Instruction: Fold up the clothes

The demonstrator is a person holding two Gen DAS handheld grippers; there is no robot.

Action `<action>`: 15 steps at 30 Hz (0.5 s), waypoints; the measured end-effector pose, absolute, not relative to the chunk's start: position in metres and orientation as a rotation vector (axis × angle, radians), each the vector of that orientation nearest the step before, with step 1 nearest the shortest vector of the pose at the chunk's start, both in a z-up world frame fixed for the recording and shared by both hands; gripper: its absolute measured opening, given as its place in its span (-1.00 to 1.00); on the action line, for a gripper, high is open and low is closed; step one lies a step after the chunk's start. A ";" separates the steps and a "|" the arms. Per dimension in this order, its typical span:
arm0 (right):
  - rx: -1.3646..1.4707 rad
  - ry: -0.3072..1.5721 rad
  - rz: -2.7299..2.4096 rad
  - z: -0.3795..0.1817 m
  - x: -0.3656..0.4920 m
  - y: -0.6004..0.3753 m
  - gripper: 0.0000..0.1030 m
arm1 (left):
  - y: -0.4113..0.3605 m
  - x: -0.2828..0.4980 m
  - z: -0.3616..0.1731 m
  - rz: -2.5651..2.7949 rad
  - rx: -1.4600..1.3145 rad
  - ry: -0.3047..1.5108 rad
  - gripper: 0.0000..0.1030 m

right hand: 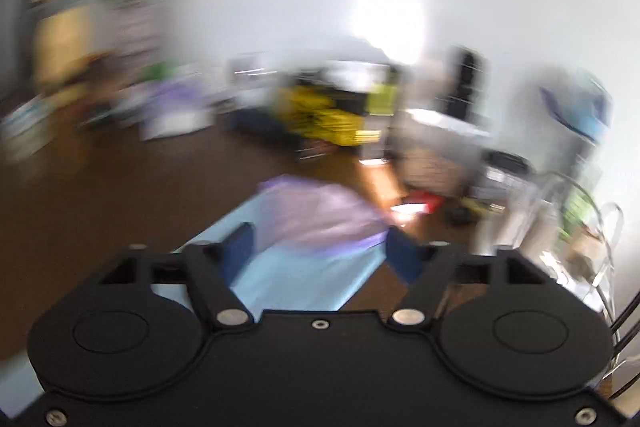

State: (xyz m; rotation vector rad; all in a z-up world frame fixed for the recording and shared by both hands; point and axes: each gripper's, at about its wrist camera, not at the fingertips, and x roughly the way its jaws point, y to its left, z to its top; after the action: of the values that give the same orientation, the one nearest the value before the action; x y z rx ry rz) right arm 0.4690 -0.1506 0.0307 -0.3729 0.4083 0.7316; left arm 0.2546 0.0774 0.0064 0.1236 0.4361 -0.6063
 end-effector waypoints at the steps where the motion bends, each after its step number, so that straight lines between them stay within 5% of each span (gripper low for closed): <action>1: -0.421 0.391 0.796 0.024 0.443 -0.155 0.60 | 0.076 0.251 0.002 -0.655 0.185 0.428 0.73; 6: -0.564 0.339 1.209 -0.010 0.313 -0.168 0.60 | 0.069 0.253 -0.012 -0.890 0.345 0.445 0.73; 12: -0.518 0.390 1.287 -0.033 0.293 -0.158 0.57 | 0.058 0.279 -0.036 -0.969 0.309 0.579 0.73; 15: -0.508 0.419 1.294 -0.036 0.307 -0.153 0.20 | 0.057 0.286 -0.042 -0.984 0.310 0.613 0.59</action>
State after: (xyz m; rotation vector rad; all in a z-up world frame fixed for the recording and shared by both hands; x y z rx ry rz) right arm 0.3072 -0.1526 -0.0356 -0.5079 0.4187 1.2936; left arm 0.2861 0.0568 -0.0416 0.3098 0.6135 -0.9842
